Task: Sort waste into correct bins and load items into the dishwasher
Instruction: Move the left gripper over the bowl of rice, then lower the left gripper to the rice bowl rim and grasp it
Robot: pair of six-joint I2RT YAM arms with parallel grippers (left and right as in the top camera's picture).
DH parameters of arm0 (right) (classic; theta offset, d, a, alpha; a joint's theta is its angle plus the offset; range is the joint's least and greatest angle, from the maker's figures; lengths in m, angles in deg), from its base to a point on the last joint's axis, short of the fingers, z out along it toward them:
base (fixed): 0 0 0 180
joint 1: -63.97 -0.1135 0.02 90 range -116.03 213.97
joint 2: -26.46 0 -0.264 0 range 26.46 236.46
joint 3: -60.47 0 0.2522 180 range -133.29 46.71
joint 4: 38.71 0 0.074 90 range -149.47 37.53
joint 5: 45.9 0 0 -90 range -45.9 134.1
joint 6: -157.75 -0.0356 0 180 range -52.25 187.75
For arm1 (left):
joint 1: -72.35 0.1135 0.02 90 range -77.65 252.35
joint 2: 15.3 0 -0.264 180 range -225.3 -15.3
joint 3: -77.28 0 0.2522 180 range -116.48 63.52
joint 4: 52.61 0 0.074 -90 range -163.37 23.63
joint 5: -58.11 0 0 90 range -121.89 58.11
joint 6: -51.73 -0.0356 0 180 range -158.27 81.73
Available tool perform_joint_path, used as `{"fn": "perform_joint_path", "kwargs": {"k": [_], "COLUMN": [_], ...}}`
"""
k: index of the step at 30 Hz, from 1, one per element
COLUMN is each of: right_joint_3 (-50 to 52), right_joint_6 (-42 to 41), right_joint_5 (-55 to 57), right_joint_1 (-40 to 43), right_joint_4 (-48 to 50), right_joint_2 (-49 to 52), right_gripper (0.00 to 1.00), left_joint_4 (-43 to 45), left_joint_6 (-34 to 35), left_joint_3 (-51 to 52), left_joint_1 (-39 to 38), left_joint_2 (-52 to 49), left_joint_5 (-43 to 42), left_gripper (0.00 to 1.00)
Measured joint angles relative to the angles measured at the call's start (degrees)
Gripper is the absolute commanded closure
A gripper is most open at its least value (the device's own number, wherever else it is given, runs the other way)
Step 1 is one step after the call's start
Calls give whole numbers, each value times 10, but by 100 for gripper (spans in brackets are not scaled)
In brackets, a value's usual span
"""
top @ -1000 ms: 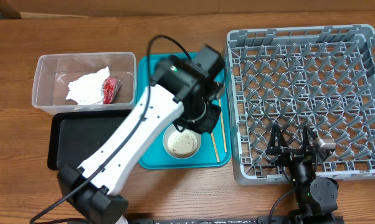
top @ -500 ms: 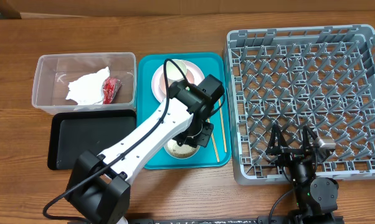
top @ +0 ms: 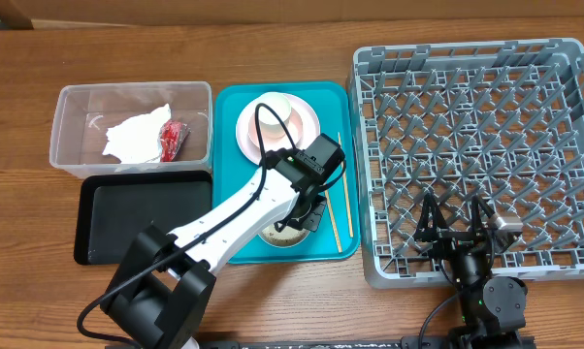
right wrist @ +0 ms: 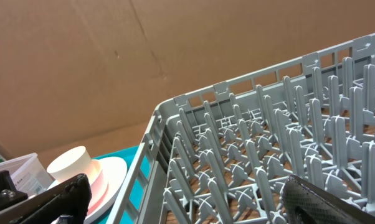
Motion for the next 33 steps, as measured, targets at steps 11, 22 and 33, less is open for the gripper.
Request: {"fn": "perform_joint_path", "kwargs": {"k": [11, 22, 33], "right_joint_3": [0, 0, 0], "right_joint_6": [0, 0, 0], "right_joint_5": [0, 0, 0], "right_joint_1": [0, 0, 0], "right_joint_4": [0, 0, 0], "right_joint_2": [0, 0, 0], "right_gripper": [0, 0, 0], "left_joint_4": [43, 55, 70], "left_joint_6": [3, 3, 3], "left_joint_3": [40, 42, 66], "left_joint_1": [0, 0, 10], "left_joint_2": [0, 0, 0], "left_joint_5": [73, 116, 140], "left_gripper": [95, 93, 96]}}
